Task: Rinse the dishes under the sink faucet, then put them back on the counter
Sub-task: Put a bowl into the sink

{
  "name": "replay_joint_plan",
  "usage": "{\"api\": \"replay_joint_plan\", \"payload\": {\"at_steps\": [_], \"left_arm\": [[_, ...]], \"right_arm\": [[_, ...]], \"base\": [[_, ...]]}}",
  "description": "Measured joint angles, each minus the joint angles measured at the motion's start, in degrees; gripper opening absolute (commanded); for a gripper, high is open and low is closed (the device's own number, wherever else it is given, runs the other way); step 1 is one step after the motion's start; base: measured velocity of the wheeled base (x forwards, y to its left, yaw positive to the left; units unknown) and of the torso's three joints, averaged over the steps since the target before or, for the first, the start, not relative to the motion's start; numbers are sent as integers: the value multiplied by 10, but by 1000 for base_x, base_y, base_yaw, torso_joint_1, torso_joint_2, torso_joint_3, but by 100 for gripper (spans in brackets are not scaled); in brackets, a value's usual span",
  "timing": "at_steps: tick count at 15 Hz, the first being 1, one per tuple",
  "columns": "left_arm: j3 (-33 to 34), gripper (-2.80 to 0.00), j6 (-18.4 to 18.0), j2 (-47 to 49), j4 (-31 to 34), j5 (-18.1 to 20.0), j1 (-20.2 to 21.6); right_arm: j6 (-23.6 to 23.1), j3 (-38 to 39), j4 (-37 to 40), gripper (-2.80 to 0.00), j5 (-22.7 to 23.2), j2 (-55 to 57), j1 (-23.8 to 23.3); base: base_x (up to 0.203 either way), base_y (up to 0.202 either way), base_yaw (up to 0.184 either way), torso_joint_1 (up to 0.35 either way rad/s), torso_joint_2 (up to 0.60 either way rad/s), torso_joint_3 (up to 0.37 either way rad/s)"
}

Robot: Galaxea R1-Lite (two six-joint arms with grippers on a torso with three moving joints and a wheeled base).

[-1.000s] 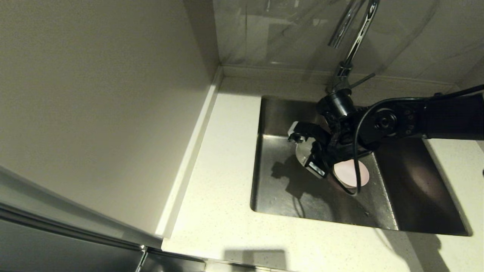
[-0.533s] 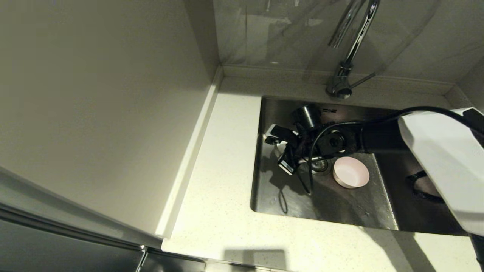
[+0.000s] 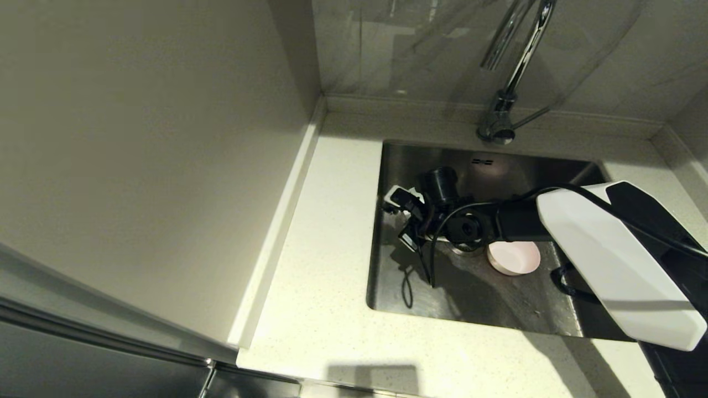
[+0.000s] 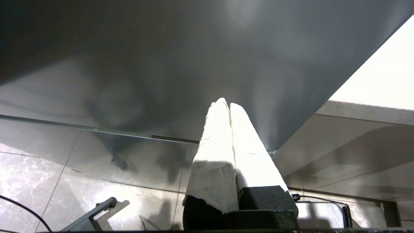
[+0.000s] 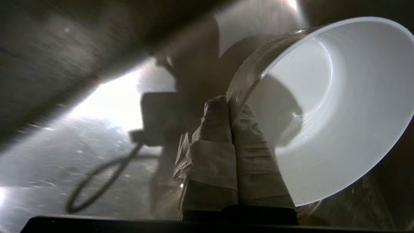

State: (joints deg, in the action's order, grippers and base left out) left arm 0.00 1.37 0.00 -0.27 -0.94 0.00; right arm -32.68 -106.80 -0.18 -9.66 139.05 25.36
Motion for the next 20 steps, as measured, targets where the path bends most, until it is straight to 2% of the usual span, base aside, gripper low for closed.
{"api": "replay_joint_plan", "payload": {"at_steps": [2, 3, 9, 13, 17, 20], "left_arm": [[0, -280, 0, 0, 0, 0, 0], [0, -280, 0, 0, 0, 0, 0], [0, -280, 0, 0, 0, 0, 0], [0, -280, 0, 0, 0, 0, 0], [0, -280, 0, 0, 0, 0, 0], [0, -280, 0, 0, 0, 0, 0]], "right_arm": [[-1, -2, -1, -280, -6, 8, -7], [-1, -6, -1, 0, -16, 12, -10], [5, -41, -25, 0, -28, 35, -22], [74, -11, -48, 0, -33, -21, -26], [114, 61, 44, 0, -25, -178, -61], [129, 150, 166, 0, -14, -325, -136]], "base": [[0, 0, 0, 0, 0, 0], [0, 0, 0, 0, 0, 0], [0, 0, 0, 0, 0, 0], [0, 0, 0, 0, 0, 0], [0, 0, 0, 0, 0, 0], [0, 0, 0, 0, 0, 0]]}}
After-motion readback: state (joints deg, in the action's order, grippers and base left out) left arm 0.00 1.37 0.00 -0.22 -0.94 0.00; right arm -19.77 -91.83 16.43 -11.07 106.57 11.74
